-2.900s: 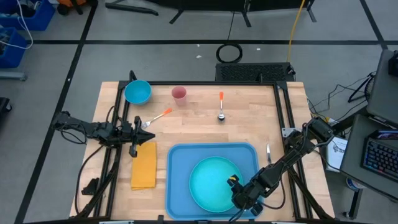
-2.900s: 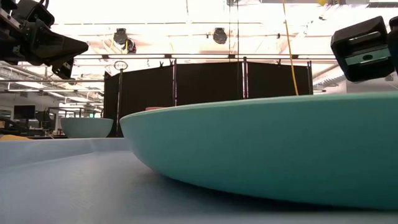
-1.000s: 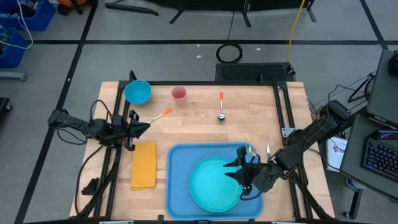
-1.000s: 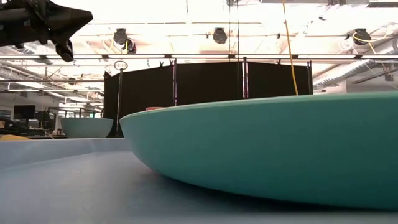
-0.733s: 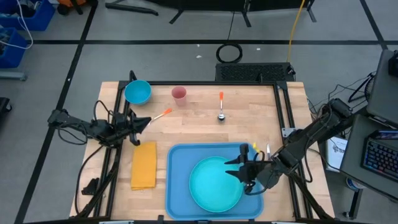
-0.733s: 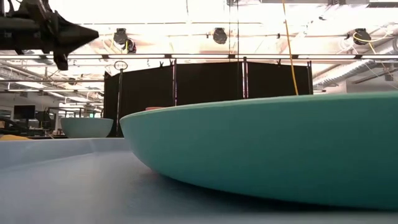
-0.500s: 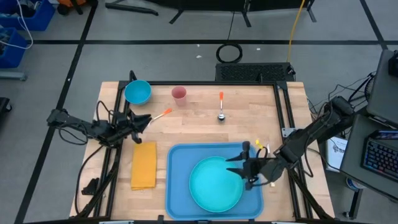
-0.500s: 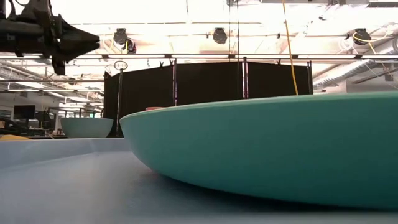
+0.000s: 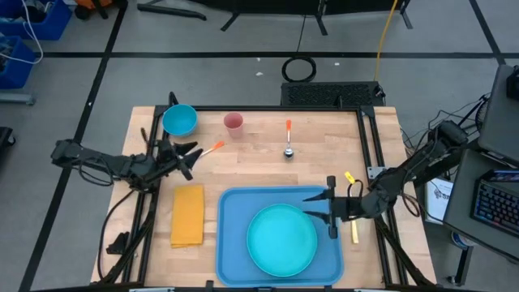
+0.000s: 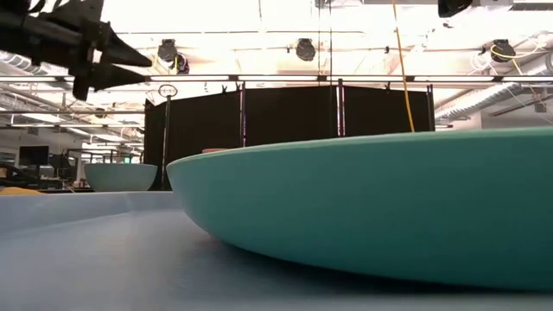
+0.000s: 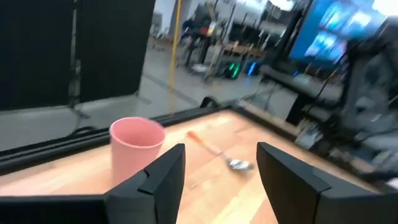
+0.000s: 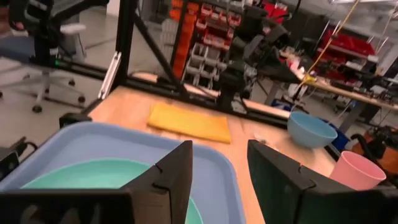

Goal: Set up tray
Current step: Put the blue bowl on top of the light blue serving tray

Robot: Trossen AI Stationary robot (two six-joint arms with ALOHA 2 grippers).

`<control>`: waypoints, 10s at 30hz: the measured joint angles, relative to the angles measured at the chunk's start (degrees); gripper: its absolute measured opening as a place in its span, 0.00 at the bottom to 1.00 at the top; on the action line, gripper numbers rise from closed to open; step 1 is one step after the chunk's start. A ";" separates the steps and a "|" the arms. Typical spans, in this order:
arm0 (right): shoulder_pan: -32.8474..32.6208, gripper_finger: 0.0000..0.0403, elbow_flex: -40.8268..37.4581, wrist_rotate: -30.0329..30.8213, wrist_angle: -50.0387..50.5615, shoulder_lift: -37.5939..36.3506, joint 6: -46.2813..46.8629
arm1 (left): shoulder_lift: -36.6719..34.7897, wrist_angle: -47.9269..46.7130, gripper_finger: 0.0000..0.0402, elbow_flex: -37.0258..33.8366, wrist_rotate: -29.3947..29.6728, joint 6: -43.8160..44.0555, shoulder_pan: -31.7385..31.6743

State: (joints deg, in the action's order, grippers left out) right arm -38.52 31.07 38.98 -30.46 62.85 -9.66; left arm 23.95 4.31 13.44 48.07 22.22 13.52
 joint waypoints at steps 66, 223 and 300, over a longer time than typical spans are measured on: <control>0.28 0.35 -3.02 -0.02 -5.18 -0.59 0.17 | 49.98 -43.03 0.48 33.01 -33.47 -7.19 -60.78; 2.60 0.35 -3.00 -0.03 -2.66 -0.59 2.77 | 56.42 9.51 0.02 34.75 -45.29 5.26 4.47; 3.93 0.35 -13.10 -0.26 -11.35 -0.61 11.19 | 97.06 -38.27 0.02 87.48 -47.65 -27.61 15.53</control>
State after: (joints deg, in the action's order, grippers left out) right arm -34.59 17.98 38.72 -41.81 62.24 1.53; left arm 121.01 -33.95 100.92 0.42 -5.39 29.05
